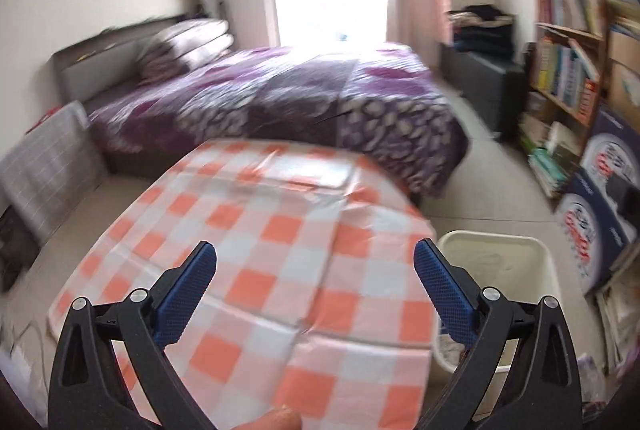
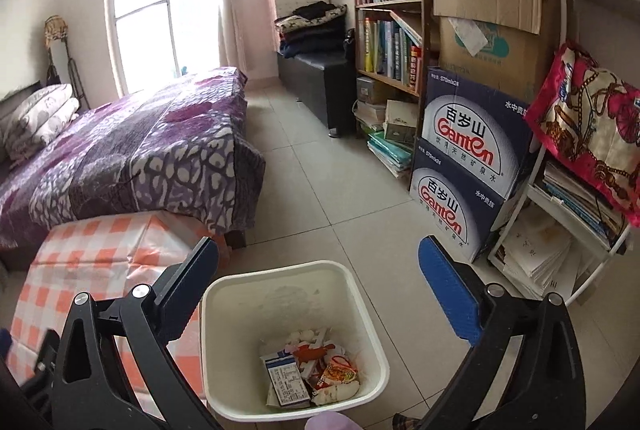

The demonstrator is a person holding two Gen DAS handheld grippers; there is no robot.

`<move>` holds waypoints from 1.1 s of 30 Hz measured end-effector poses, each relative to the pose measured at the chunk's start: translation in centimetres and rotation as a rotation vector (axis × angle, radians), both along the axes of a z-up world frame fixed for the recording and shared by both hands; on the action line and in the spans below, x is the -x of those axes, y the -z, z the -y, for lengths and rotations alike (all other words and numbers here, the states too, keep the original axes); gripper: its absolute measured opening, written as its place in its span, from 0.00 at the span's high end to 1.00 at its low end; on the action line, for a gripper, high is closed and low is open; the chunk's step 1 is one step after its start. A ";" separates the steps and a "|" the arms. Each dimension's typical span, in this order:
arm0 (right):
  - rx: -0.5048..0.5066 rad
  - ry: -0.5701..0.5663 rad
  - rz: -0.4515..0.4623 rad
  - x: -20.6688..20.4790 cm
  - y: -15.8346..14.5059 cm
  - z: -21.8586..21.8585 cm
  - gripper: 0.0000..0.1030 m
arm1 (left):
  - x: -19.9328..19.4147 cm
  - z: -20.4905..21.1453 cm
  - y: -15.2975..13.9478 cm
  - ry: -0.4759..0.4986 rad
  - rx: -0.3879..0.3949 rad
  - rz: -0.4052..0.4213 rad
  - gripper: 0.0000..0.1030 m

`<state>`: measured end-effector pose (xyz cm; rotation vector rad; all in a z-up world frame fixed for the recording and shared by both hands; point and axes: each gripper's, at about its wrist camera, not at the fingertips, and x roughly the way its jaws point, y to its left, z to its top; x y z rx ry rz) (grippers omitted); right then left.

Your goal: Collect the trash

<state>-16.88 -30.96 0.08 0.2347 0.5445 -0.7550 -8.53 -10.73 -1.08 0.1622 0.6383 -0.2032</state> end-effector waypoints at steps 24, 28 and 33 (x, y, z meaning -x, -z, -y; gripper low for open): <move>0.111 -0.131 -0.141 -3.5 4.6 -9.4 0.07 | -2.2 -5.4 2.3 -0.104 -0.076 -0.091 0.07; 0.103 -0.137 -0.142 -3.6 4.6 -9.5 0.07 | -2.2 -5.4 2.3 -0.103 -0.081 -0.089 0.07; 0.087 -0.140 -0.145 -3.6 4.8 -9.4 0.07 | -2.2 -5.3 2.3 -0.101 -0.088 -0.084 0.07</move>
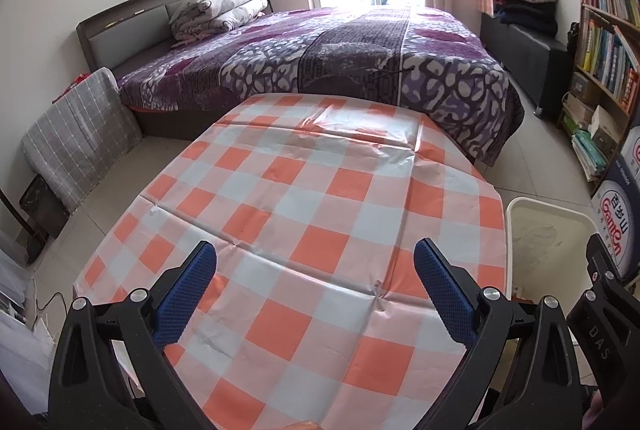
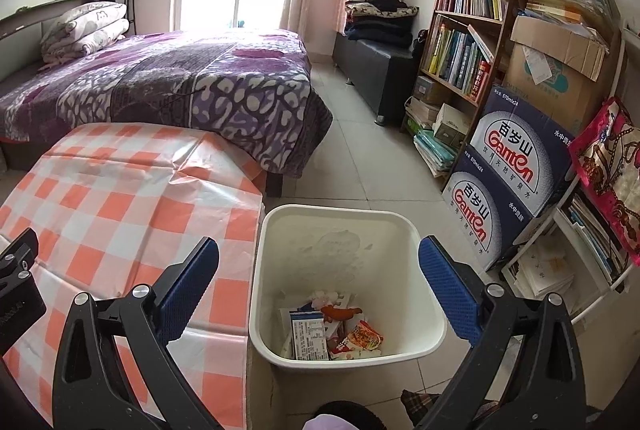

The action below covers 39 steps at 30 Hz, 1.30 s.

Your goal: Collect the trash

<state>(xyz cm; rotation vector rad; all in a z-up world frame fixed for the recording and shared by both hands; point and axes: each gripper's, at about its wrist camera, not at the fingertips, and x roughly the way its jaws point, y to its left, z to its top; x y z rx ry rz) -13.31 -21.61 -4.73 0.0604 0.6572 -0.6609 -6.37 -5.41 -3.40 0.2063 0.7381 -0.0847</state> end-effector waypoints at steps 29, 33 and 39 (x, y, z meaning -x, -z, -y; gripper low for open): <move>-0.036 -0.004 -0.025 -0.3 0.5 0.3 0.07 | -0.5 0.0 0.2 -0.012 -0.028 0.007 0.07; -0.038 -0.005 -0.026 -0.3 0.6 0.2 0.07 | -0.4 0.1 0.3 -0.011 -0.030 0.008 0.07; -0.040 -0.006 -0.030 -0.3 0.9 -0.1 0.07 | -0.6 0.0 0.4 -0.011 -0.049 0.005 0.07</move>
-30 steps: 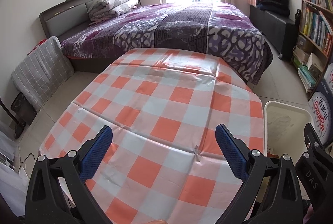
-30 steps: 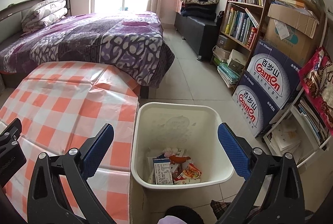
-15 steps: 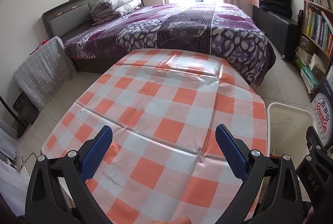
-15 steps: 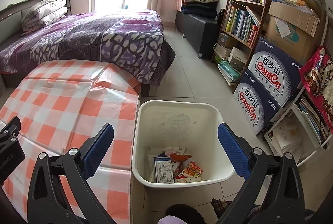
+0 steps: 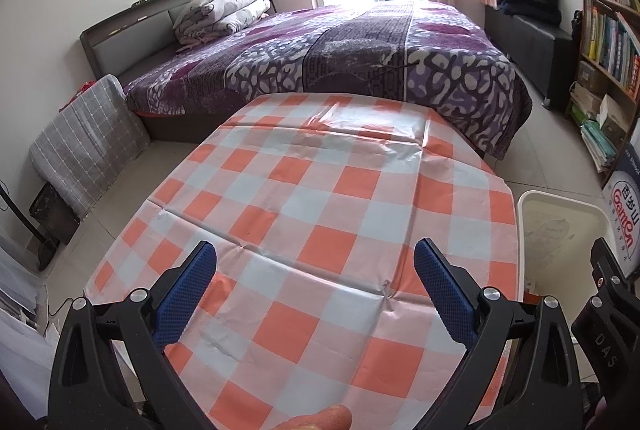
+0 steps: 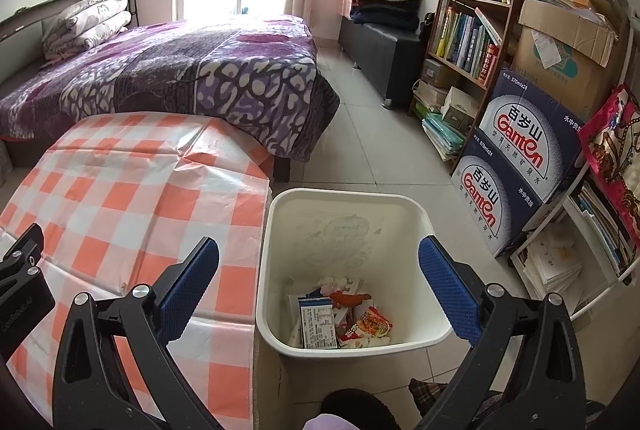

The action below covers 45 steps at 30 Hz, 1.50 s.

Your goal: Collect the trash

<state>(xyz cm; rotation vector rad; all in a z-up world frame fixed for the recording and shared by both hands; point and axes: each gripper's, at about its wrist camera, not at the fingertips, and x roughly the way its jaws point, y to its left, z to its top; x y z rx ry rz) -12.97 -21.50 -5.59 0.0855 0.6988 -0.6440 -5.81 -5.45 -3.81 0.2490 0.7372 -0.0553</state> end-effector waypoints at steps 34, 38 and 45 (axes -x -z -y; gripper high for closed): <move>-0.031 -0.002 -0.018 0.1 0.9 -0.3 0.07 | 0.0 0.1 1.0 0.020 -0.003 -0.029 0.07; -0.033 -0.004 -0.022 0.2 1.0 -0.3 0.07 | 0.0 0.1 1.1 0.016 -0.007 -0.027 0.07; -0.039 -0.006 -0.027 0.2 1.3 -0.3 0.07 | -0.2 -0.1 1.1 0.017 -0.003 -0.032 0.07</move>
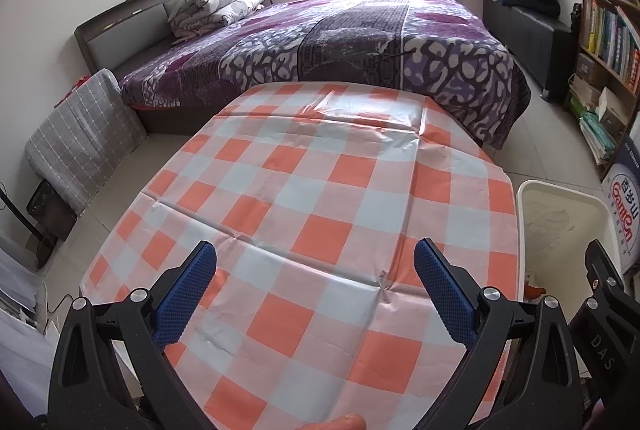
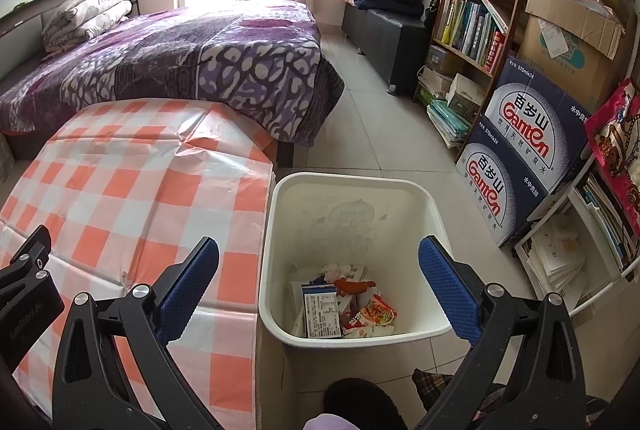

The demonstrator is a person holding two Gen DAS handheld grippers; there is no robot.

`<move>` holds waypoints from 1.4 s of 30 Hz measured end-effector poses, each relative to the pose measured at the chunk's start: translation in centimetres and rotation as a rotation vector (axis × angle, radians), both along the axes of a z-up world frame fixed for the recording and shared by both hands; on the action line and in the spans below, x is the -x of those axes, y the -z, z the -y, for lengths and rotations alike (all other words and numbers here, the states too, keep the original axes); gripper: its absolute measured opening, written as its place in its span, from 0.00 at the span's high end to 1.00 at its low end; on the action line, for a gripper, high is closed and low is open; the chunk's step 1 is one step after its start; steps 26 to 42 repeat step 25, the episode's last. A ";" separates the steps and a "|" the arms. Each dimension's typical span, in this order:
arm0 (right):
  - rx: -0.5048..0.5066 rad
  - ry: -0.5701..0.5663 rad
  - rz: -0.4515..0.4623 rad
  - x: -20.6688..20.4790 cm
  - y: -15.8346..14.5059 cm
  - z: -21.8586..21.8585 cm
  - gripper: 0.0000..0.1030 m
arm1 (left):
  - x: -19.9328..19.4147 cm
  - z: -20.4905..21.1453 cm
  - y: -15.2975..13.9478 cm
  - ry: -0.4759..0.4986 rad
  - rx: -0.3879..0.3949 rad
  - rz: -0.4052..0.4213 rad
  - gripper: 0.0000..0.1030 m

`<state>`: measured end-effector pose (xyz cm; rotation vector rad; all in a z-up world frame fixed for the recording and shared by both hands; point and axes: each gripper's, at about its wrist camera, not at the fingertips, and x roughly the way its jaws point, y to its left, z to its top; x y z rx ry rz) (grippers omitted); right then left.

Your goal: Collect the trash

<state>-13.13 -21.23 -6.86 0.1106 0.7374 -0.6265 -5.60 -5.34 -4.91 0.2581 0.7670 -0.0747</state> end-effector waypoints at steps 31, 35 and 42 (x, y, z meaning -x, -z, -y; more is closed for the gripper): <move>-0.012 0.000 -0.006 0.4 0.0 0.1 0.07 | 0.1 0.7 0.5 0.046 0.030 -0.026 0.07; -0.012 0.000 -0.006 0.4 0.0 0.1 0.07 | 0.1 0.7 0.5 0.046 0.030 -0.026 0.07; -0.012 0.000 -0.006 0.4 0.0 0.1 0.07 | 0.1 0.7 0.5 0.046 0.030 -0.026 0.07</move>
